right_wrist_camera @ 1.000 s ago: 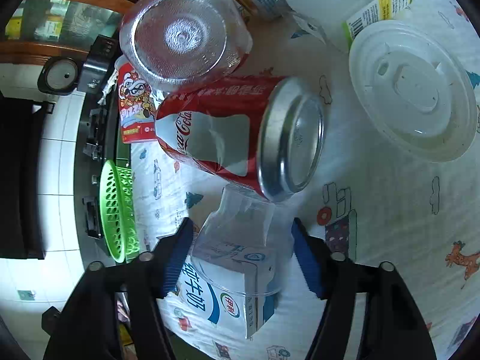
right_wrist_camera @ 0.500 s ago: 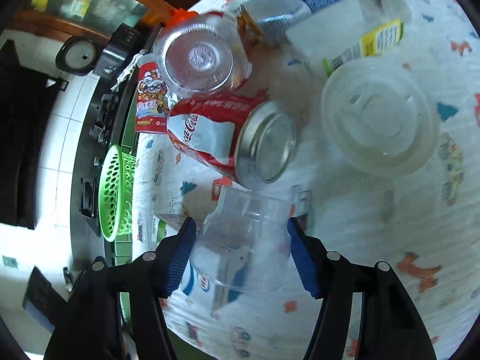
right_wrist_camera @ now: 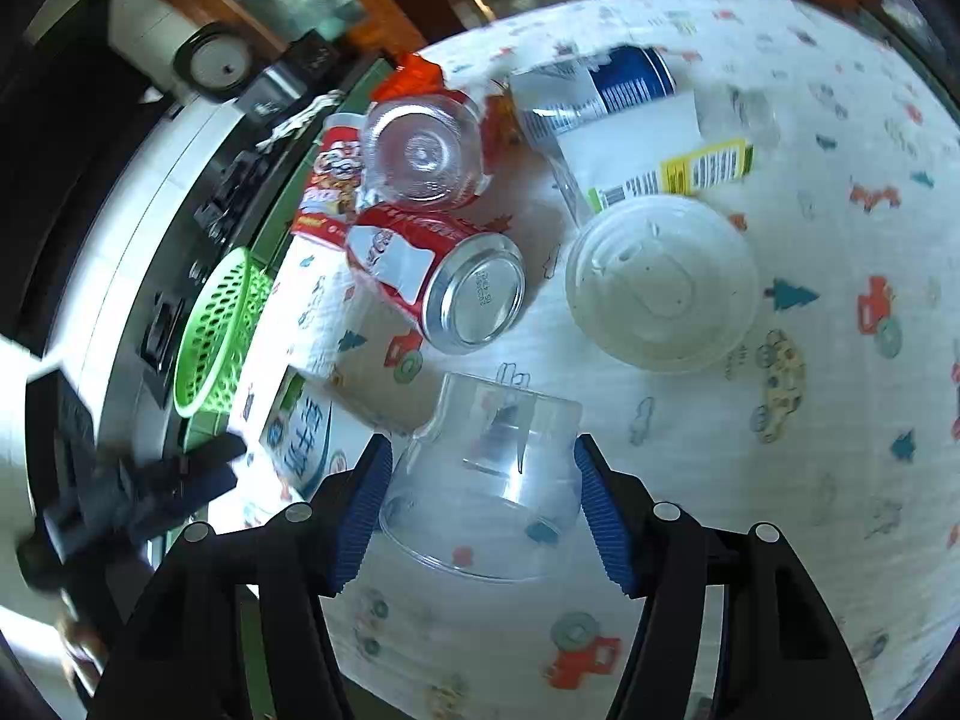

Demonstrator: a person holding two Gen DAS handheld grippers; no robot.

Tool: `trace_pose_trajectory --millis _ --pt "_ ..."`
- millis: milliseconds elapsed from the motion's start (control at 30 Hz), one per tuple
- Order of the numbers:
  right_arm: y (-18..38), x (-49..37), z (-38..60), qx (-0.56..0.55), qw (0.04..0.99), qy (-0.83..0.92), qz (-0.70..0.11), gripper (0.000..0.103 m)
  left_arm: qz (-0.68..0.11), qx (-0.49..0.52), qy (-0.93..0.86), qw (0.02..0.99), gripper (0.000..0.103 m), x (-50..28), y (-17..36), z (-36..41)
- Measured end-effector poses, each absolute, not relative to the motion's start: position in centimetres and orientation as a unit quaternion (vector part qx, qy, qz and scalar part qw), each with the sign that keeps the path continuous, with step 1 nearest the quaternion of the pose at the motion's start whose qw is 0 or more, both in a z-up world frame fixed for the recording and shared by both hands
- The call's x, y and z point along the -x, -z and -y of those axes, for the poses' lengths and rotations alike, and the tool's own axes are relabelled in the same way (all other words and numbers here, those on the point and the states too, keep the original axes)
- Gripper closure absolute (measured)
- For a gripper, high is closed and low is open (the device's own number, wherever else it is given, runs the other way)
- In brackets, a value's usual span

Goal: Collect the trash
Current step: 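Grasp the white milk carton with the left tool while the right tool holds the clear cup, then carry the carton and clear cup to the green basket and drop them in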

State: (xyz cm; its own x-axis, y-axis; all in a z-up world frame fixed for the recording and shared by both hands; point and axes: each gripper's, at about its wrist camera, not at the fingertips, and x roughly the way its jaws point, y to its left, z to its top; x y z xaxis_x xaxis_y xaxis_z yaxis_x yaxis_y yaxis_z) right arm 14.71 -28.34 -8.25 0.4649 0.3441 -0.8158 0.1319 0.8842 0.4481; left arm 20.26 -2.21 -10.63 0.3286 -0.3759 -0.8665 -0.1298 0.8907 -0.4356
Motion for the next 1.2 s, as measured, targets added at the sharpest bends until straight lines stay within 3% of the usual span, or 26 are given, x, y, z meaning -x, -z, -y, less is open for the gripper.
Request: trace_pose_trajectory --millis 533,700,1200 --pt "7.8 -11.1 29.8 -0.177 0.842 -0.097 -0.5 0.043 -0.609 0.286 -0.109 0.732 0.013 -22.0 14.6 7.2" --pt "8.3 -10.6 30.2 -0.175 0.84 -0.101 -0.504 0.043 -0.614 0.297 -0.119 0.721 0.023 -22.2 15.9 7.8" --pt "8.2 -11.3 28.6 -0.162 0.842 -0.118 -0.501 0.043 -0.607 0.18 0.011 0.774 0.027 -22.1 13.8 7.4"
